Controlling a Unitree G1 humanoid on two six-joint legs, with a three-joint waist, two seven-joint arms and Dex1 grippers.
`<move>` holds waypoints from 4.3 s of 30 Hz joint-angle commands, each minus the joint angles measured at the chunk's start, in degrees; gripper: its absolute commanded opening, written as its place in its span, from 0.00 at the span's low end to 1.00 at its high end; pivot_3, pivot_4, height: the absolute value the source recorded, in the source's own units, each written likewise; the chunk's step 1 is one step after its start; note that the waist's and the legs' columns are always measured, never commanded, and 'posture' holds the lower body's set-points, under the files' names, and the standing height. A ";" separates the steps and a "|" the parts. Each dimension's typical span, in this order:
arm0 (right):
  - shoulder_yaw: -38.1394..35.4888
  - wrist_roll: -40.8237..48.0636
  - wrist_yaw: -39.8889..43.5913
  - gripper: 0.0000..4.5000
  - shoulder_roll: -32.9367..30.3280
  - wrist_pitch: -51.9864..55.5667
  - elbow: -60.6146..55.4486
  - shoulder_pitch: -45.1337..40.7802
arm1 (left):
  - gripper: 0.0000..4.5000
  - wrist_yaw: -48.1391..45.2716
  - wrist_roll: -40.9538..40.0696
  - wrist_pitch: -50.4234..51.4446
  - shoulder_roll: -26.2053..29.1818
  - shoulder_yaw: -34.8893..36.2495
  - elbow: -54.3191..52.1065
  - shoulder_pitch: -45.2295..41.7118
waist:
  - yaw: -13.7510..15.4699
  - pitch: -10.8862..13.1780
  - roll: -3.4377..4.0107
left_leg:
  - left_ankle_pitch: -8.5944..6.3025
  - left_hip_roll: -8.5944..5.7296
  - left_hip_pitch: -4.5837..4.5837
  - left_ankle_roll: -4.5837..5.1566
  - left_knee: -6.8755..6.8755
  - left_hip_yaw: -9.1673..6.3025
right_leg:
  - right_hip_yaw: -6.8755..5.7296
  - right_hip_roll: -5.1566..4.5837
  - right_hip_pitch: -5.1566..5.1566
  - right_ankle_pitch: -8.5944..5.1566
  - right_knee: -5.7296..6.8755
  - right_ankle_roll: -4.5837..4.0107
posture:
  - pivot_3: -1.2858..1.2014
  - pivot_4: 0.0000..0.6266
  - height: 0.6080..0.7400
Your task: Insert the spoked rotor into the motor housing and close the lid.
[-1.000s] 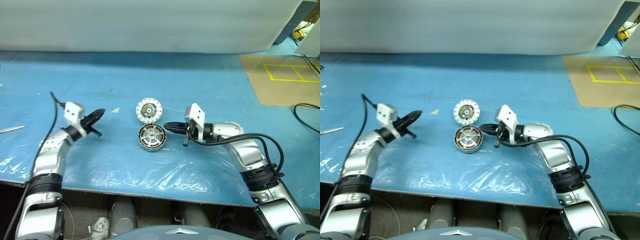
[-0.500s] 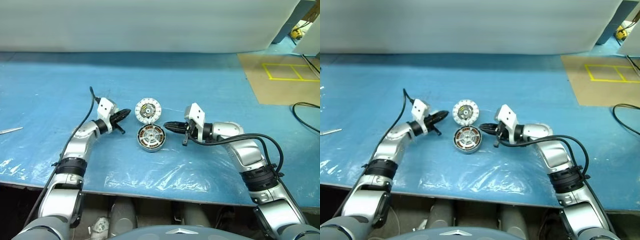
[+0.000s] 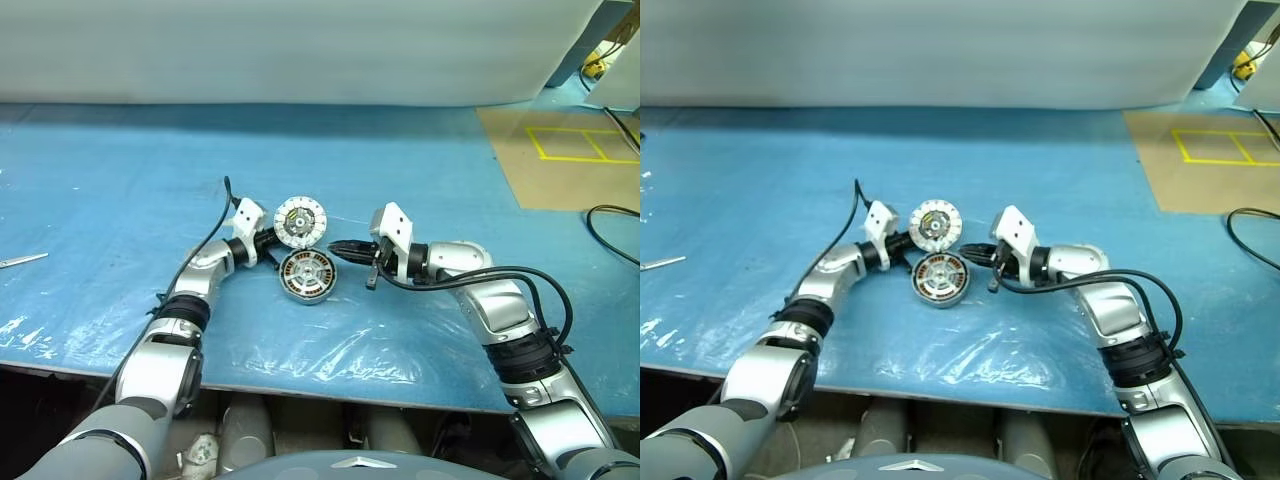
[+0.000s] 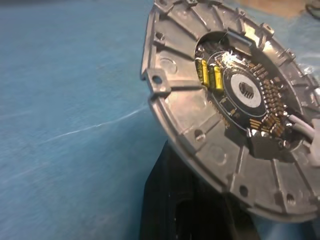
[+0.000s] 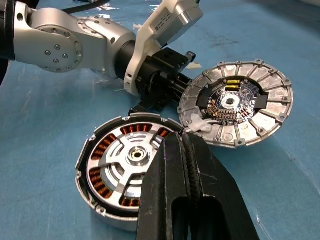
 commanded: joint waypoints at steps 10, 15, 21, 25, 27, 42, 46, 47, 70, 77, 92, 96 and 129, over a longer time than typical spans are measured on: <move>-1.85 2.42 0.17 0.00 -1.18 1.94 -3.26 0.09 | 0.01 -11.56 -7.89 6.93 -2.48 6.25 0.06 -2.30 | 0.40 0.00 0.00 | 0.01 -0.01 0.00 0.02 -0.03 -0.02 | -0.01 -0.02 0.02 -0.06 -0.05 -0.10 | 0.52 0.24 1.00; -11.73 13.76 -1.19 0.00 -1.03 11.58 -3.48 -3.69 | 0.01 -13.89 -8.82 9.75 -2.02 6.20 -3.04 -1.91 | 0.80 0.02 0.01 | 0.01 -0.02 -0.01 0.03 -0.05 -0.02 | -0.01 -0.02 0.02 -0.06 -0.08 -0.10 | 0.52 0.24 1.00; -24.15 28.12 -5.64 0.00 -0.50 23.28 -1.95 -10.15 | 0.01 -17.90 -9.44 15.17 -2.31 4.42 -8.40 -0.93 | 1.20 0.02 0.02 | 0.02 -0.01 0.00 0.05 -0.07 -0.02 | -0.02 -0.02 0.02 -0.07 -0.08 -0.12 | 0.52 0.24 1.00; -30.71 37.58 -12.33 0.00 2.37 29.06 -0.91 -15.08 | 0.01 -21.37 -8.70 18.79 -2.35 1.72 -10.90 -0.47 | 1.14 0.03 0.07 | 0.03 -0.01 0.01 0.05 -0.13 0.00 | -0.02 -0.01 0.00 -0.07 -0.08 -0.12 | 0.52 0.24 1.00; -31.15 38.82 -13.83 0.00 2.47 30.03 -1.00 -15.26 | 0.01 -23.19 -7.23 19.54 -2.01 -0.74 -11.98 0.01 | 1.23 0.03 0.07 | 0.03 0.01 0.01 0.04 -0.18 0.00 | -0.06 -0.01 0.01 -0.07 -0.09 -0.13 | 0.52 0.24 1.00; -4.95 14.76 -7.75 0.04 -3.09 14.39 -2.61 -5.16 | 0.00 -13.70 -10.90 18.39 4.61 3.74 -36.71 8.14 | 0.59 0.05 0.13 | 0.02 0.00 -0.03 0.01 -0.40 -0.01 | -0.11 0.00 -0.01 0.00 -0.31 0.00 | 0.52 0.24 1.00; -1.27 11.63 -5.82 0.27 -1.28 10.33 -0.90 -5.21 | 0.00 -8.84 -10.32 19.01 7.40 3.33 -50.54 18.58 | 0.02 0.05 0.14 | 0.02 0.00 -0.07 0.01 -0.50 0.00 | -0.12 0.00 -0.02 0.00 -0.44 0.01 | 0.52 0.24 1.00; -0.46 10.87 -4.91 0.33 -1.12 9.36 -0.29 -5.04 | 0.00 -7.54 -10.56 19.51 7.93 3.38 -53.84 21.27 | -0.13 0.05 0.14 | 0.02 0.02 -0.08 0.01 -0.51 0.00 | -0.14 0.00 -0.02 -0.01 -0.49 -0.01 | 0.52 0.24 1.00; 4.76 -0.54 3.44 0.99 0.64 -5.72 8.25 -2.03 | 0.00 0.06 -9.03 15.47 15.00 1.27 -70.96 44.78 | -0.58 0.04 0.14 | 0.02 0.23 0.05 0.04 -0.45 0.22 | -0.04 0.16 0.02 -0.08 -0.60 -0.12 | 0.52 0.24 1.00; 3.82 -0.83 4.20 0.99 1.50 -10.12 8.31 -1.38 | 0.00 1.19 -7.53 11.11 14.27 0.88 -66.84 47.27 | -0.71 0.03 0.15 | 0.01 0.26 0.15 0.05 -0.43 0.28 | 0.03 0.19 0.03 -0.08 -0.52 -0.12 | 0.52 0.24 1.00; 7.22 -5.95 5.94 0.79 1.27 -11.06 12.22 -1.83 | 0.00 3.53 -7.82 11.61 13.86 -1.08 -66.19 45.27 | -0.72 0.00 0.13 | 0.00 0.26 0.26 0.06 -0.19 0.33 | 0.13 0.18 0.02 -0.08 -0.17 -0.13 | 0.52 0.24 1.00; 6.79 -6.85 4.82 0.66 2.35 -11.51 13.40 -3.16 | 0.00 4.12 -7.40 10.95 13.69 -1.50 -65.15 44.92 | -0.92 -0.02 0.12 | 0.00 0.26 0.37 0.07 -0.19 0.43 | 0.25 0.19 0.03 -0.08 -0.09 -0.13 | 0.52 0.24 1.00; 12.28 -8.41 1.77 0.66 8.07 5.53 6.08 -3.96 | 0.00 5.40 -6.92 10.17 13.45 -2.41 -62.58 43.64 | -2.08 -0.03 0.11 | -0.02 0.25 0.83 0.08 -0.23 0.59 | 0.53 0.23 0.19 -0.09 0.06 -0.13 | 0.52 0.24 1.00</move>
